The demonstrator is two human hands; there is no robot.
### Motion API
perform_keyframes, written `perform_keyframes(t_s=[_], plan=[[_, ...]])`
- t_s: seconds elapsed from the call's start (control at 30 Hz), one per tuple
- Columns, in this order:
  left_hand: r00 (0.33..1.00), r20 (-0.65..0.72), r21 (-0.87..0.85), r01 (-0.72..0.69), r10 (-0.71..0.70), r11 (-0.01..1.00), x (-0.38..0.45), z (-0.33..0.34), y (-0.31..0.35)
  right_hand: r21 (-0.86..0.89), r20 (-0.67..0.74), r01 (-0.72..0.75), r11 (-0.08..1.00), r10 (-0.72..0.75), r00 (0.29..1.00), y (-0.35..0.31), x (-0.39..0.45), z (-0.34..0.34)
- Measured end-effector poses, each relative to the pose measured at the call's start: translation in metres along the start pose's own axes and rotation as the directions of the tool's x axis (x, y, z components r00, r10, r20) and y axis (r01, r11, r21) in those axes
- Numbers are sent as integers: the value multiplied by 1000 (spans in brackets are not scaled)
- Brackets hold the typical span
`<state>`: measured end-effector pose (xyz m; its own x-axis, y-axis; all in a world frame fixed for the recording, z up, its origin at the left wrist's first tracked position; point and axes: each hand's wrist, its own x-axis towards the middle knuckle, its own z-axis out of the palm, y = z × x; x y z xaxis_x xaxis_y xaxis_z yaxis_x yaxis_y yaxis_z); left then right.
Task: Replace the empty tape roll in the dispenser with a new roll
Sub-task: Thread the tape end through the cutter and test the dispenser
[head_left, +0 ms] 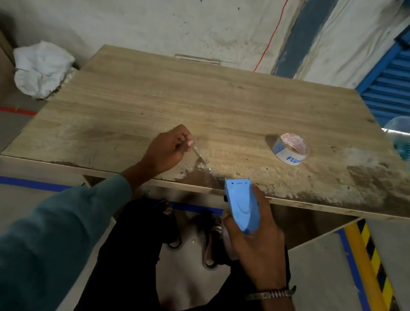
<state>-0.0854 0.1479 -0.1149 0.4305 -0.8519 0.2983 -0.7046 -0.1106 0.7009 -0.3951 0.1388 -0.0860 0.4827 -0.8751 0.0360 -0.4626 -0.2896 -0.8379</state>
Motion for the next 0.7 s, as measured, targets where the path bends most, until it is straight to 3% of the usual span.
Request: perform_keyframes(t_s=[0.1,0.2,0.27,0.37,0.47,0.7], plan=[[998,-47,-24,-39,38,999,-26,-29,-1,19,4,18,1000,-18,1000,4,2,0],[979,-196,-77,42,-56,996,-54,-77,-11,33,8,7,999,-8,1000,9,5,3],[975,-196,69,122,-107,990,-67,-114,-25,40,14,1,999,-2,1000,9,8,8],[969,-47,300,244,-241,922,-73,-155,-50,47,45,21,999,-23,999,3,14,19],[948,43,451,264,-317,853,-67,-179,-66,55,81,66,996,-70,994,-5,20,30],[993,-20,758,92,-119,646,-44,-182,-84,74,109,118,990,-126,986,-26,32,47]])
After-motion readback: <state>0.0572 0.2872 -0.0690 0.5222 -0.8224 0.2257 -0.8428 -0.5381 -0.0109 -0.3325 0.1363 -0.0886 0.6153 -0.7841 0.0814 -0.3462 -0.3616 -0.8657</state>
